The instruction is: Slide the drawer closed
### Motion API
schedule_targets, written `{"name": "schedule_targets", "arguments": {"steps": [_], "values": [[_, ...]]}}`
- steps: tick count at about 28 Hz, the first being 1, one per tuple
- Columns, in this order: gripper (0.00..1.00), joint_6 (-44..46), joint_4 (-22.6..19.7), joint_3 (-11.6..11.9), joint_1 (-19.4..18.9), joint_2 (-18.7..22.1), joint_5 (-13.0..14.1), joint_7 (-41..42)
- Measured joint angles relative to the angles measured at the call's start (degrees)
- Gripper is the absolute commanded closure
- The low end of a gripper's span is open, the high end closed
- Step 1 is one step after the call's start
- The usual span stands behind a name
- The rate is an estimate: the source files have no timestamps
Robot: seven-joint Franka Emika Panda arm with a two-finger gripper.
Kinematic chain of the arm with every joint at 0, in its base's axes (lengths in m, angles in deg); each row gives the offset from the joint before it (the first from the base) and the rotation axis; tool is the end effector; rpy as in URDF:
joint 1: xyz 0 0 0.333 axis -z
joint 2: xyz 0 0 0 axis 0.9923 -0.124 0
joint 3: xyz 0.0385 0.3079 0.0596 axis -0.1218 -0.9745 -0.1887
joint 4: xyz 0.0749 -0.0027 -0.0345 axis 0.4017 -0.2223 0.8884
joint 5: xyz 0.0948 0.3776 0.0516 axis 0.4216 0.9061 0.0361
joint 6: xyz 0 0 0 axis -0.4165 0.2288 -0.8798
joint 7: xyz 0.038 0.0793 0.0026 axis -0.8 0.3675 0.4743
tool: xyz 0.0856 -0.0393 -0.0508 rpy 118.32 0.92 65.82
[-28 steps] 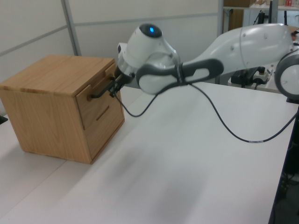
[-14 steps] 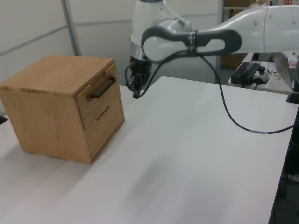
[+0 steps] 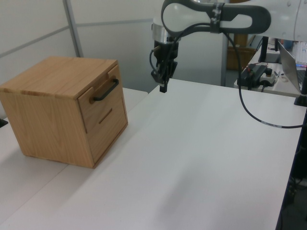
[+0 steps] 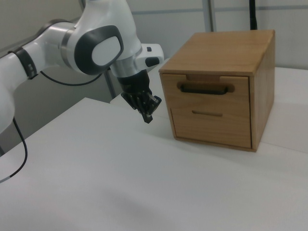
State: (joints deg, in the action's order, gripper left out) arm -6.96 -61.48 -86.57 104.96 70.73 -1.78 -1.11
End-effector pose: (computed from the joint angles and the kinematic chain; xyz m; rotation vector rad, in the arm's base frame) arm 0.6077 -0.0225 0.6280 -3.0964 -0.0331 -0.1954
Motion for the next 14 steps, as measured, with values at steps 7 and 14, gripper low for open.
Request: {"name": "schedule_targets", "arguments": {"steps": [7, 14], "values": [[0.0, 1.7, -0.8, 0.8, 0.1, 1.0, 0.1, 0.7], [0.0, 1.7, -1.1, 1.2, 0.4, 1.0, 0.1, 1.0]]}}
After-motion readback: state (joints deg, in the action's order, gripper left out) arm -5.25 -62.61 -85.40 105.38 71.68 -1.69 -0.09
